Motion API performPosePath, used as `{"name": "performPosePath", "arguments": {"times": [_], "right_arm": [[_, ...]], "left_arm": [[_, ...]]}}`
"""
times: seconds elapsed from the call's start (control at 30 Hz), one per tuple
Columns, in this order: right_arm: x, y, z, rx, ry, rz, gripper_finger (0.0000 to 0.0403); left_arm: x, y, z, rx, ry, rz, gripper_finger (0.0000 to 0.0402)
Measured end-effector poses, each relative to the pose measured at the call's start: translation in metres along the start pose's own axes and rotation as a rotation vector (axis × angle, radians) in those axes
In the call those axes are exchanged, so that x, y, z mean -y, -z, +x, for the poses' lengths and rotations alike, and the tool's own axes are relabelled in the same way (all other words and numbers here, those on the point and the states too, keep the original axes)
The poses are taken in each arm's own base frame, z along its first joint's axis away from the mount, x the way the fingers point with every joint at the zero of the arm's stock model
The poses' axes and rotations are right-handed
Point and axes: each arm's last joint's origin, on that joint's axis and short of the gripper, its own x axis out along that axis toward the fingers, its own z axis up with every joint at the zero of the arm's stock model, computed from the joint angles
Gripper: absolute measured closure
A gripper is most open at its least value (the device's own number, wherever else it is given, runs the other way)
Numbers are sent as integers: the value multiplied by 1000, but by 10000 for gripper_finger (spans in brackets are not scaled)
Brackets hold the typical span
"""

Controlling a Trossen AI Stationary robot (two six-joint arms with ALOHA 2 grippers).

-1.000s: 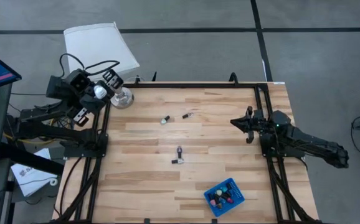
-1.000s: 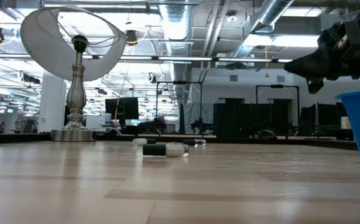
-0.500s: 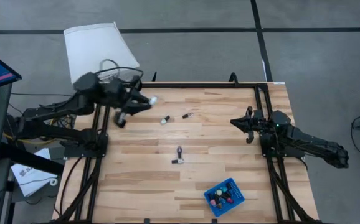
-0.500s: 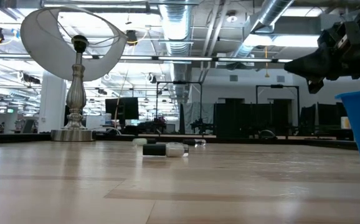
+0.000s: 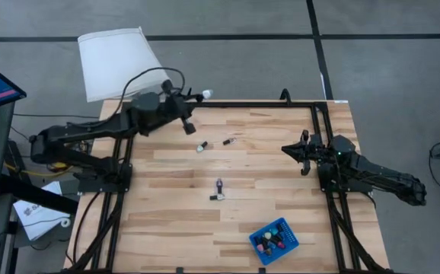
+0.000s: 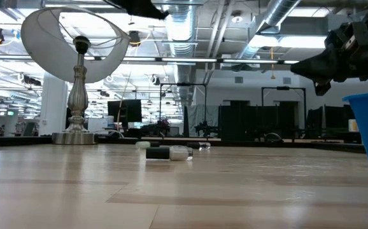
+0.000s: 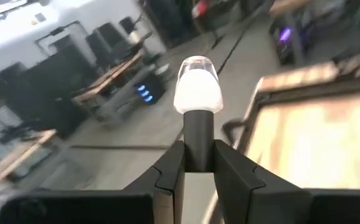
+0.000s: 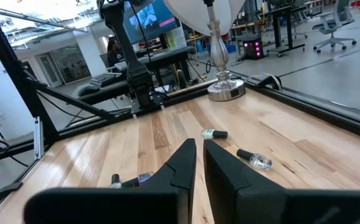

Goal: Pick & Place Nail Polish
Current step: Put the top white nail polish into the blue bin

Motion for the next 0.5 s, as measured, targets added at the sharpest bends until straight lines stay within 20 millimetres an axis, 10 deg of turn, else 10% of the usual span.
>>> {"name": "performPosePath", "arguments": {"times": [0.5], "right_arm": [[0,0,0,0,0,0,380]], "left_arm": [[12,-6,-5,13,30,-165,343]]}}
